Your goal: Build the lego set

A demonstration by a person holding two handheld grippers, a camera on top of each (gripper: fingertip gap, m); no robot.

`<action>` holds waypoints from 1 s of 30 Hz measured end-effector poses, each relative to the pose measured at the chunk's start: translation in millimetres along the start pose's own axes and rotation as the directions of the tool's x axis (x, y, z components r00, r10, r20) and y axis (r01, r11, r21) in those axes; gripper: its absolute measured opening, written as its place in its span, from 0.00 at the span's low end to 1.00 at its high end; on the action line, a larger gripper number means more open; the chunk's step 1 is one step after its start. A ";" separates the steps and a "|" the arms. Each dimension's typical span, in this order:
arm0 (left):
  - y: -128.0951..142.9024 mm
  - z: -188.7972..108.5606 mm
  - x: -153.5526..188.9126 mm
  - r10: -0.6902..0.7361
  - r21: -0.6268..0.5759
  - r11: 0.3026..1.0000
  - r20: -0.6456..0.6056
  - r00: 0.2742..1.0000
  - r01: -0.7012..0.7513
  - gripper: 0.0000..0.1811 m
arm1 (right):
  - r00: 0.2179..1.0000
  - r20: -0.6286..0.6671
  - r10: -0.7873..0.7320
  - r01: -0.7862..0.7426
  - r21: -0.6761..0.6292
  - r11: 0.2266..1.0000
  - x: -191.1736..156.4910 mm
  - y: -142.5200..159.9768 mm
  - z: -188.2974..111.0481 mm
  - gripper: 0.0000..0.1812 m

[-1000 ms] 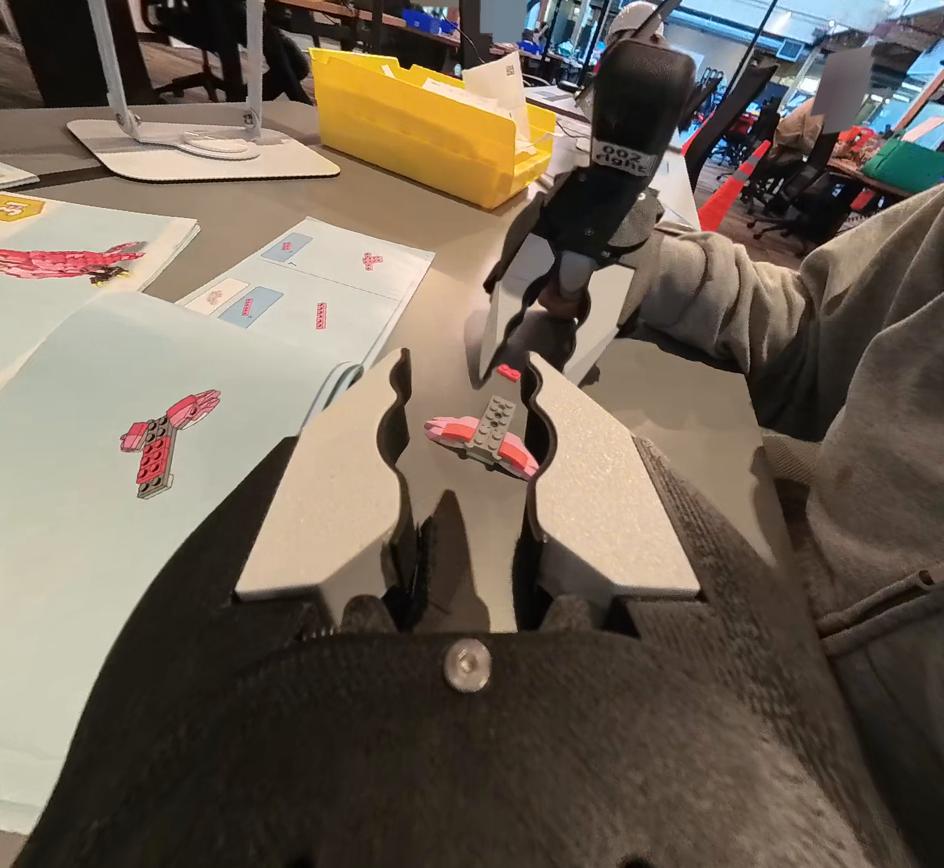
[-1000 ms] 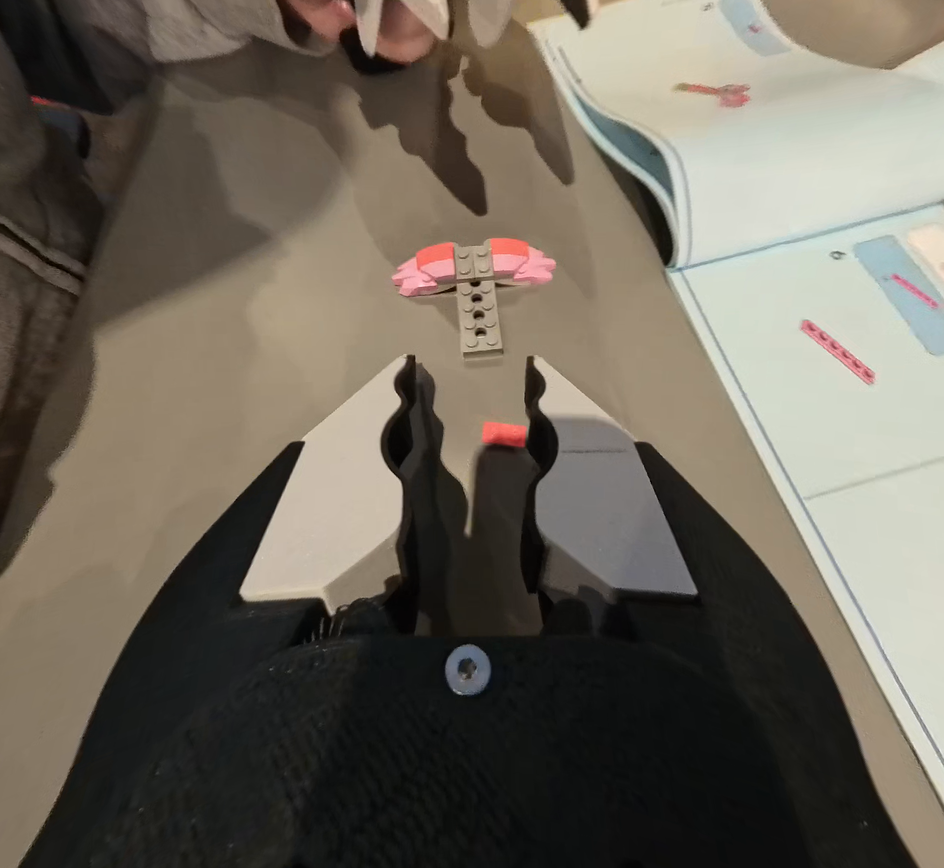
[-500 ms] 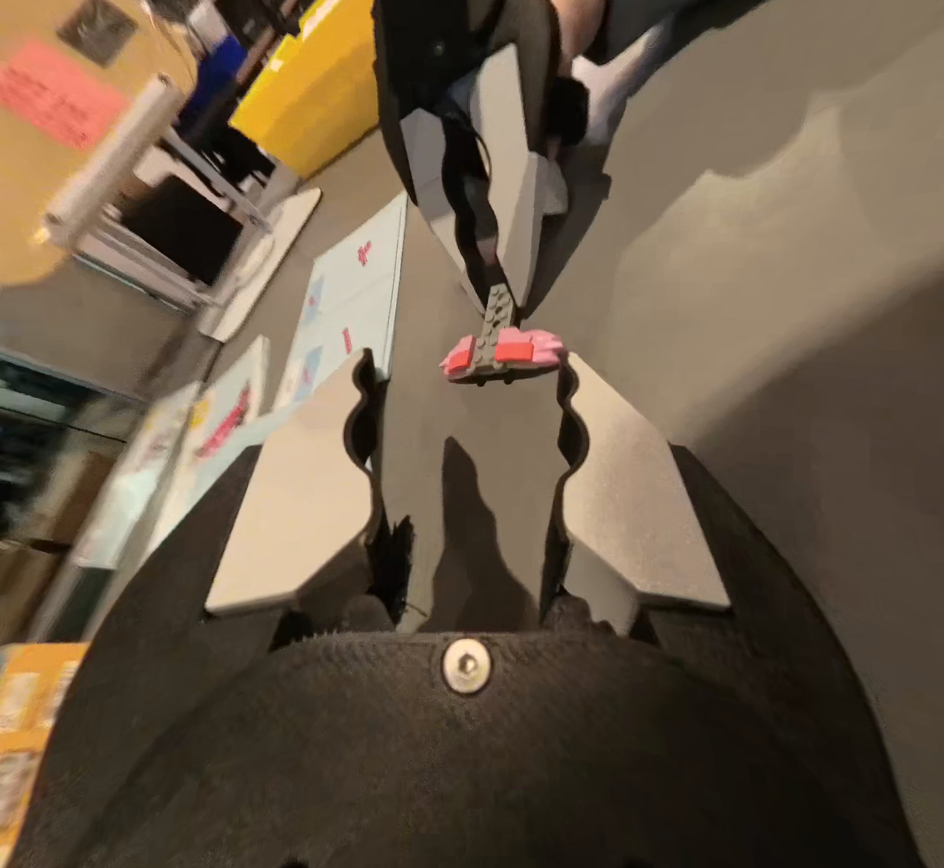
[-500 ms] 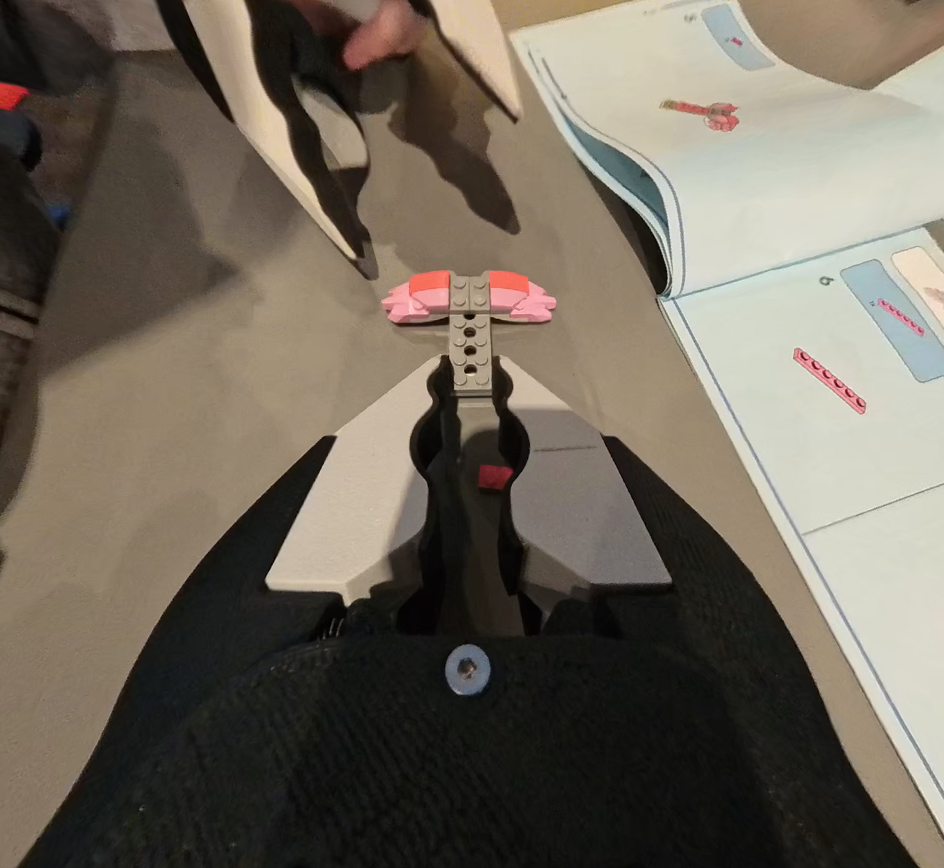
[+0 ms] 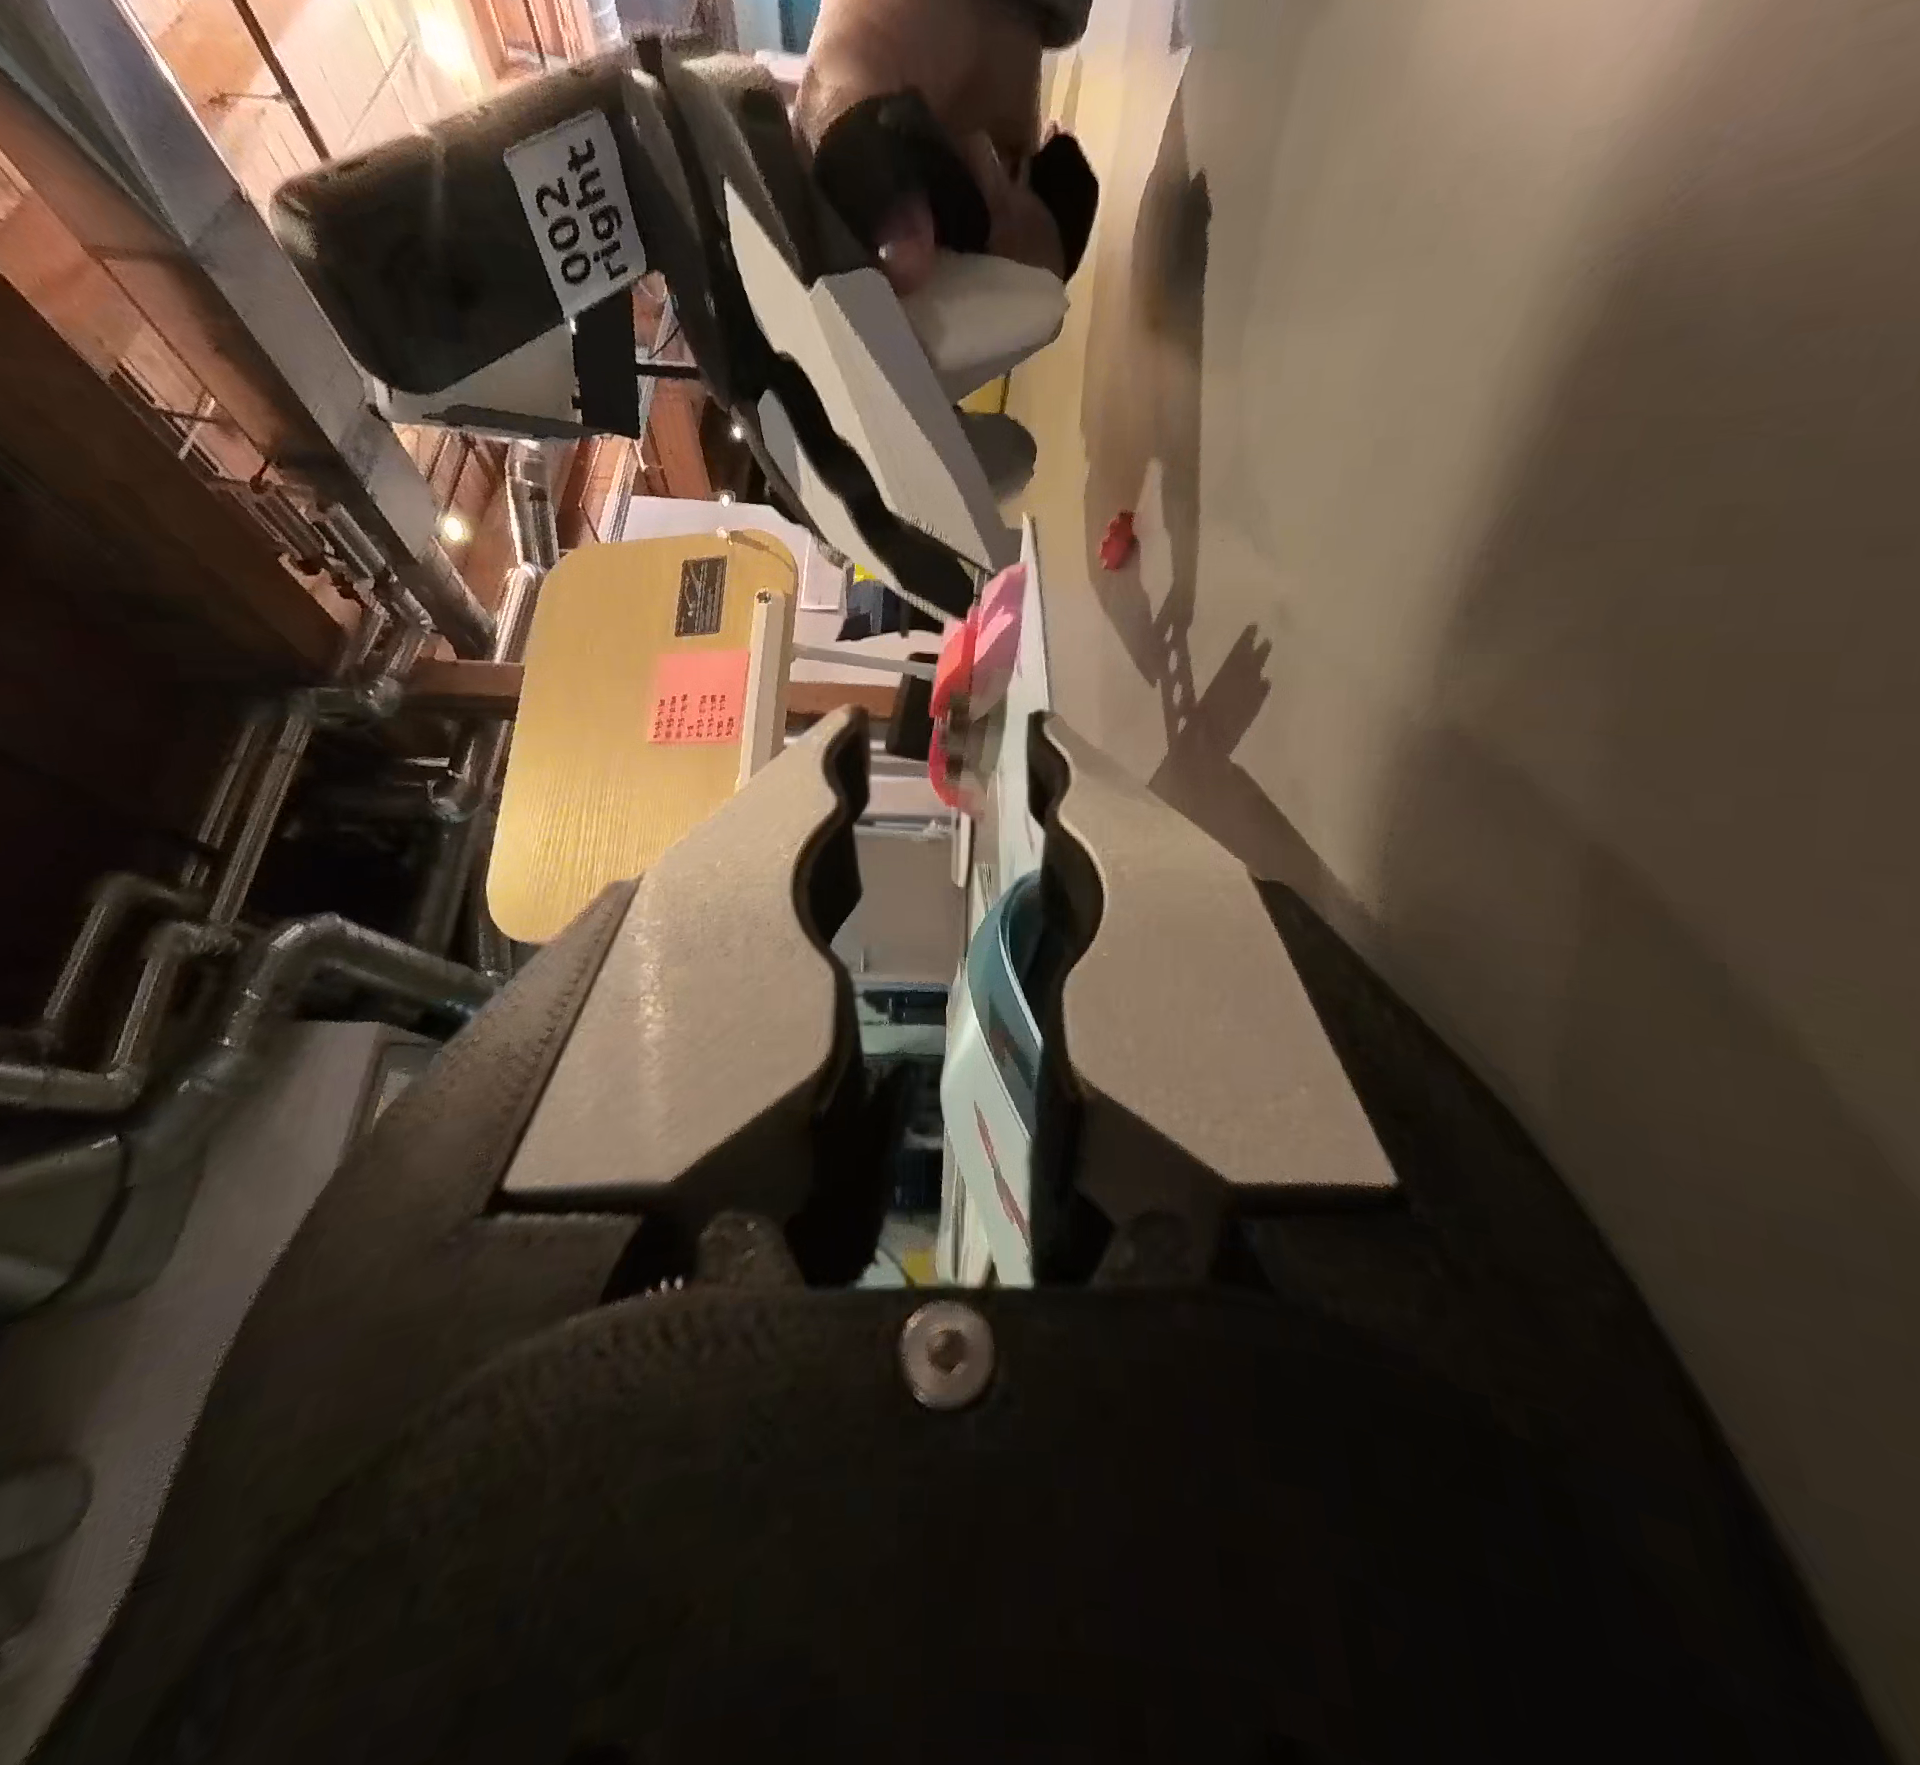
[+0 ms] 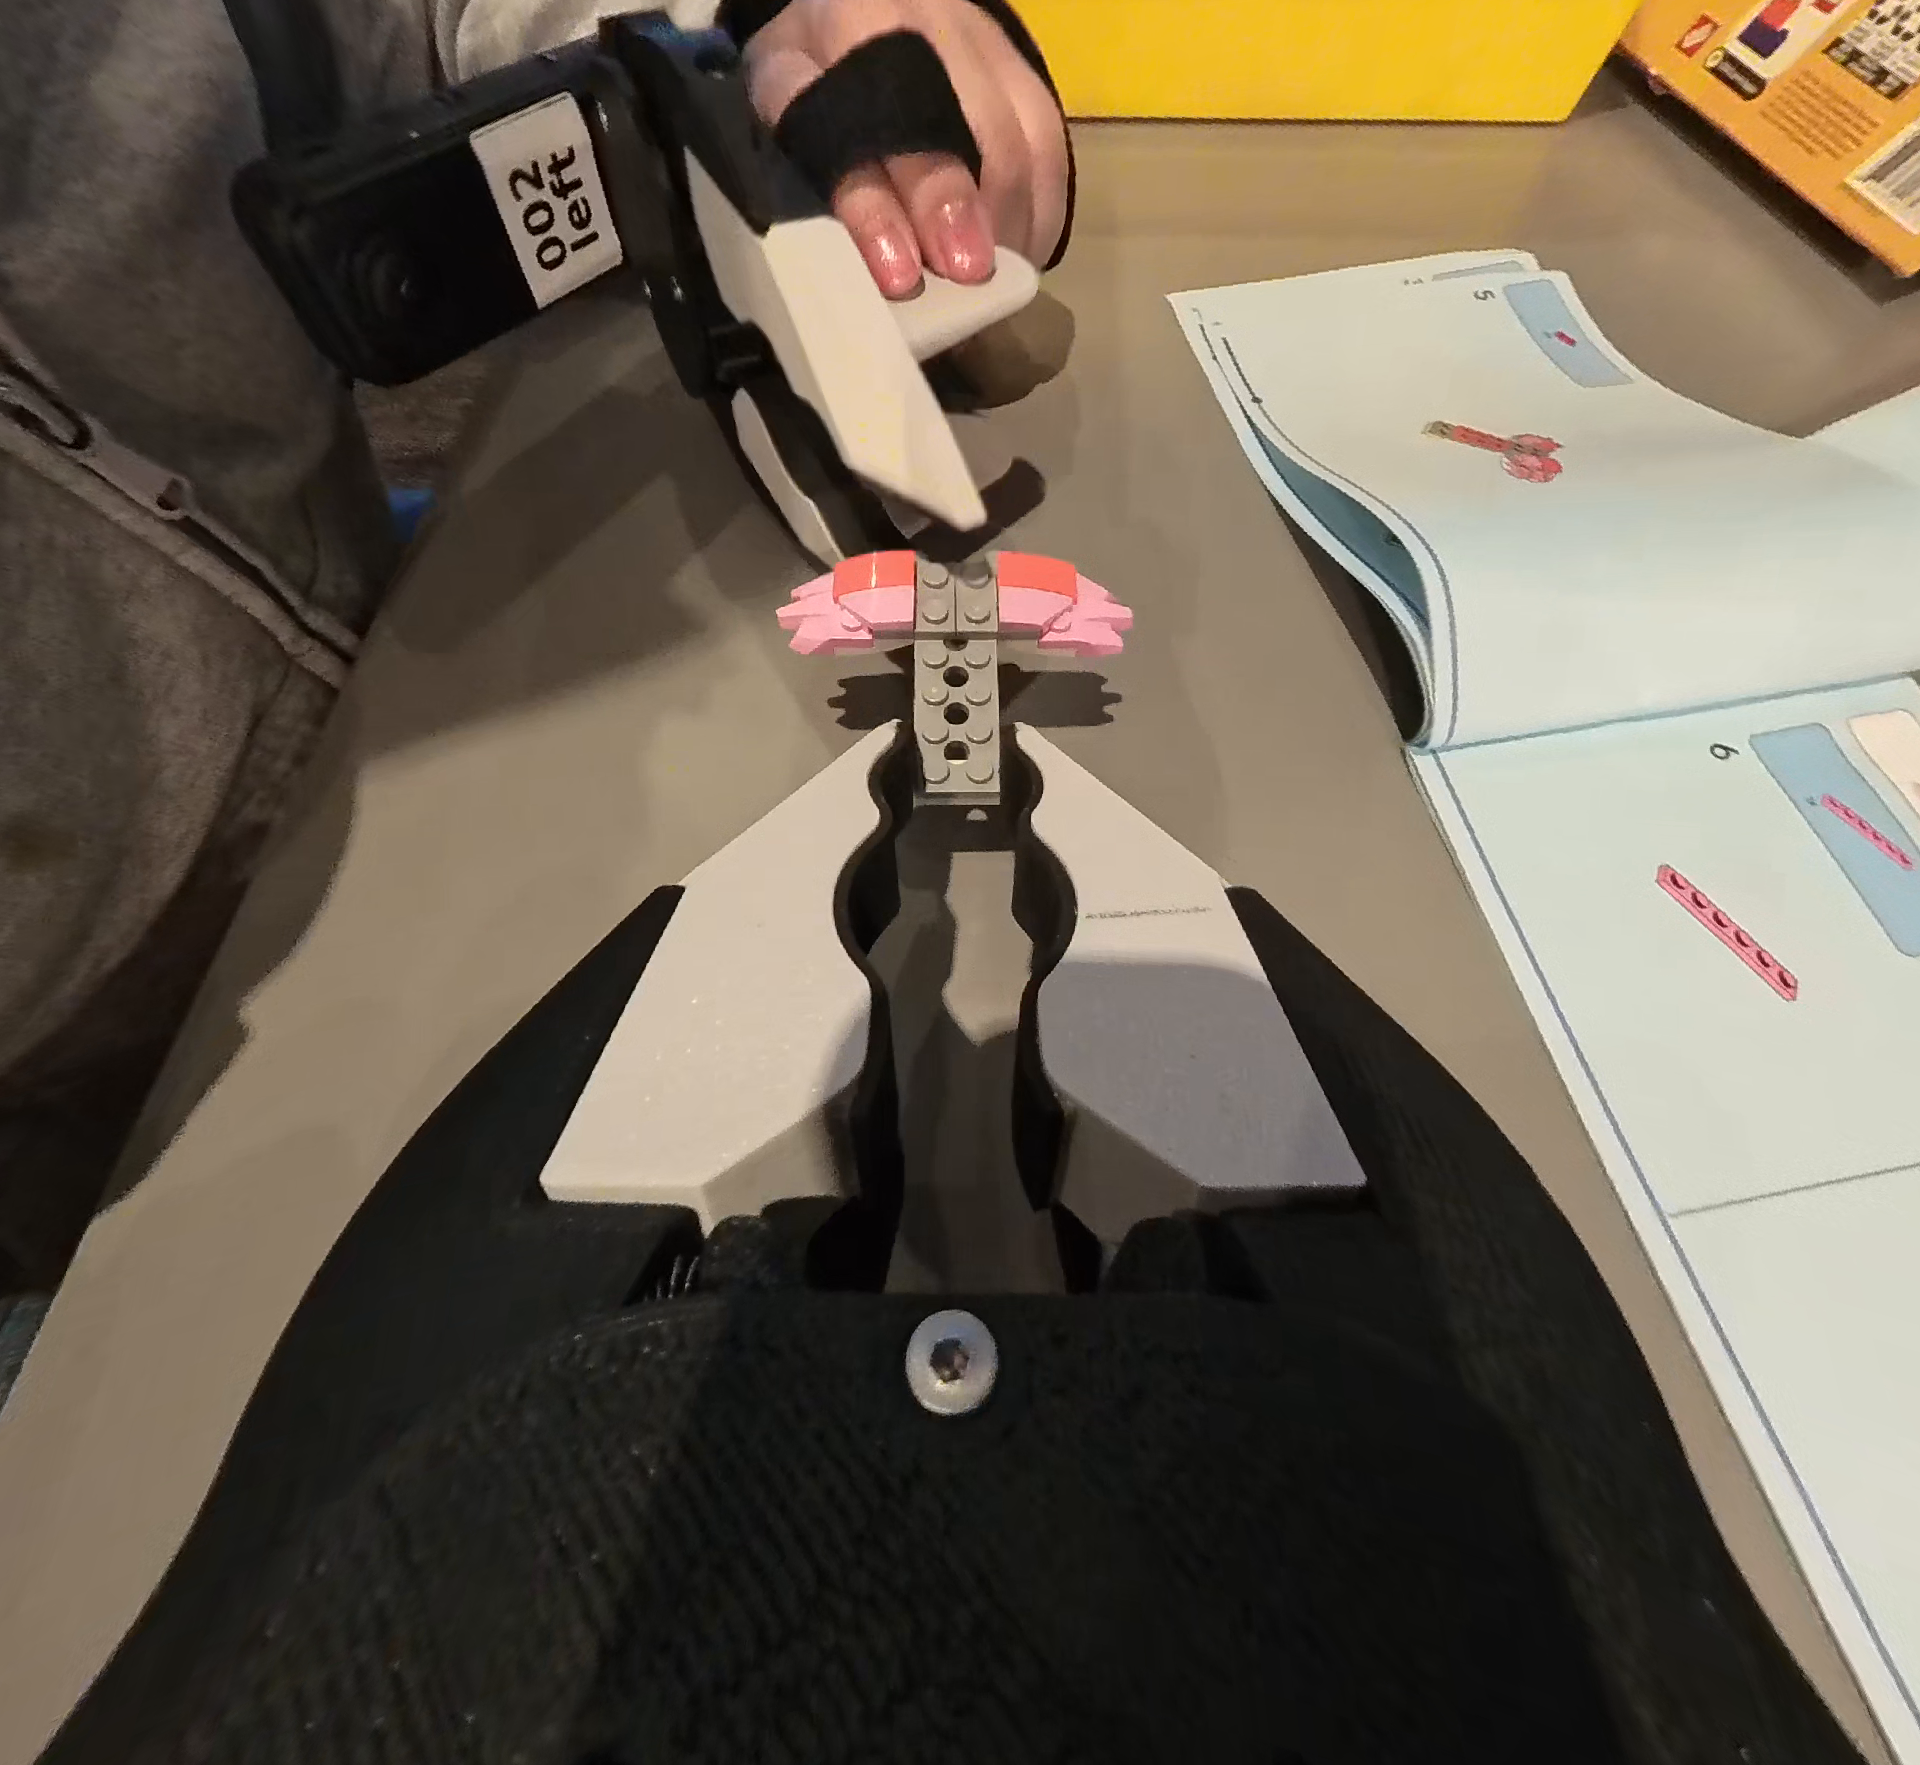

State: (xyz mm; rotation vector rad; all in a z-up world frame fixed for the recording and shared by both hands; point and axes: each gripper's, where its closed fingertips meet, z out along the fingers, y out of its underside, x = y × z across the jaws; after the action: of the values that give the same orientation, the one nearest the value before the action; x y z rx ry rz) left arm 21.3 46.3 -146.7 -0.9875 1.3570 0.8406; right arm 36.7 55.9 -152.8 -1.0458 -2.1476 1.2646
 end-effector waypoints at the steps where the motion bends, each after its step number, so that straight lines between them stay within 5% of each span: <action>1: -3.1 -0.8 0.5 0.008 0.014 1.000 0.000 1.000 -0.008 0.14 | 1.000 0.002 0.000 0.000 0.001 1.000 -0.6 -0.6 0.6 0.08; 15: -7.0 -0.4 3.6 0.046 0.001 0.999 -0.012 0.999 -0.046 0.07 | 0.999 0.048 0.000 -0.002 0.038 0.999 -8.8 -4.4 2.2 0.08; 18: -5.3 0.0 3.7 0.062 -0.009 0.998 -0.015 0.998 -0.062 0.06 | 0.999 -0.040 0.010 -0.007 0.074 0.997 4.8 -8.7 -3.8 0.25; 30: 3.9 -0.8 5.0 0.074 -0.047 0.996 -0.040 0.996 -0.076 0.06 | 0.982 -0.109 0.152 -0.165 -0.127 0.978 28.9 52.4 -39.2 0.21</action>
State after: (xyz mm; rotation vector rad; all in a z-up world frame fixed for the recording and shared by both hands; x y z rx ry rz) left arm 17.7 46.7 -151.9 -0.9995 1.4196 0.9192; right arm 65.9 115.5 -179.6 -1.3313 -2.1340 1.1218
